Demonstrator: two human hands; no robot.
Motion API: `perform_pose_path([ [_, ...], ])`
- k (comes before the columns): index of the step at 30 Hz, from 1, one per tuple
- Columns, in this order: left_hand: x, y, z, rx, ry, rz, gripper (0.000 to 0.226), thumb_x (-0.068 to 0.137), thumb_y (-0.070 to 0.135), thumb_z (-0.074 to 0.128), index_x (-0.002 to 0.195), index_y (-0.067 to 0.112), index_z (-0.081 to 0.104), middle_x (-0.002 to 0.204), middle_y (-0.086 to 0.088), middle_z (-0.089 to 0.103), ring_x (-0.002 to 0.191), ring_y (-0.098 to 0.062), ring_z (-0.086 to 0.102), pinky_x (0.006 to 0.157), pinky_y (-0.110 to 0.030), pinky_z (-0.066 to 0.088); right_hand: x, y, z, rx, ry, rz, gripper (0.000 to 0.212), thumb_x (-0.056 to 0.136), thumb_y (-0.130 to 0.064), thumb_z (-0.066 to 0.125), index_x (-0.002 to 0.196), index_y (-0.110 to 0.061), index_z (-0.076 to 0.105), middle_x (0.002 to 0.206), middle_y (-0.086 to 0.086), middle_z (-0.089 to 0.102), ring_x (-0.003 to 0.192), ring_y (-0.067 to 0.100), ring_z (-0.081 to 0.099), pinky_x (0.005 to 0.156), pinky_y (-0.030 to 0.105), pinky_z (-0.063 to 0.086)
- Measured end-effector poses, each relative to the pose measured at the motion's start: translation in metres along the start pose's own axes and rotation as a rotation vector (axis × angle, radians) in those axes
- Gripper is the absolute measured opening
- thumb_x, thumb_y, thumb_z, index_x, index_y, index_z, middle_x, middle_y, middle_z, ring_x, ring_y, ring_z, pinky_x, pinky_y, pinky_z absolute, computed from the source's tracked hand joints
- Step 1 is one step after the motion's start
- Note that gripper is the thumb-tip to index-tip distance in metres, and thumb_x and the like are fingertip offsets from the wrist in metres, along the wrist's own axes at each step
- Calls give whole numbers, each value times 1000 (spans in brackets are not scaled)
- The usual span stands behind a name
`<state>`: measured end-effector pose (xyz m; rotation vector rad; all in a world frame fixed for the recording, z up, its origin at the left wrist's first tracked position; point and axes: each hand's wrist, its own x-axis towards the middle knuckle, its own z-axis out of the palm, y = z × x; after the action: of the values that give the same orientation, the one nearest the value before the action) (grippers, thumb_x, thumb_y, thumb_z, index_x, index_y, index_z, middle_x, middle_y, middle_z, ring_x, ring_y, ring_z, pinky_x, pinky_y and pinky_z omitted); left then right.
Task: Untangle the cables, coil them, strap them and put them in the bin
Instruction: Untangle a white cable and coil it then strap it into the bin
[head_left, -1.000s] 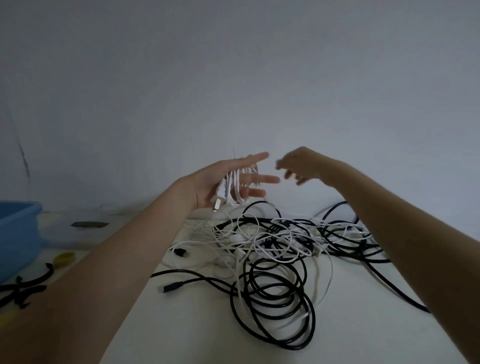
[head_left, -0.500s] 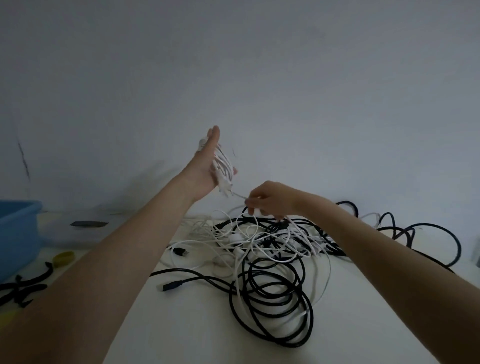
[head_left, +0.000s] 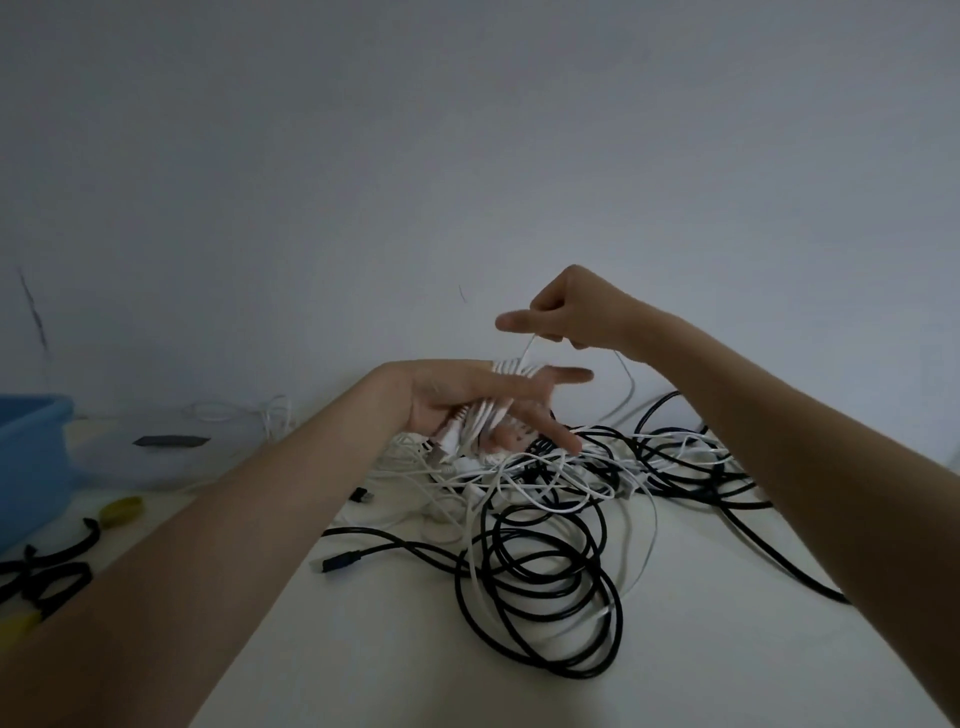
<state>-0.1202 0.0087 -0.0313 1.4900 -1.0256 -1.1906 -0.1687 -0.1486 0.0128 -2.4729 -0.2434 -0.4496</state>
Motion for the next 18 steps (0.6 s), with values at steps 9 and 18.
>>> perform_pose_path([
  [9,16,27,11,-352,204,476,53,84,22,54,134,35,46,129,-9,59,89,-27,68,79,-31,55,-15,26,39,276,38,102,23,98,-3,37,79,-11,48,66,1,47,48,7,40,41,13,35],
  [18,2,7,-37,-90,889,341,73,93,40,49,148,41,3,159,6,6,145,-17,11,114,-43,24,-17,29,24,-92,-158,76,47,95,-35,49,53,-15,52,48,-3,38,42,12,34,42,16,34],
])
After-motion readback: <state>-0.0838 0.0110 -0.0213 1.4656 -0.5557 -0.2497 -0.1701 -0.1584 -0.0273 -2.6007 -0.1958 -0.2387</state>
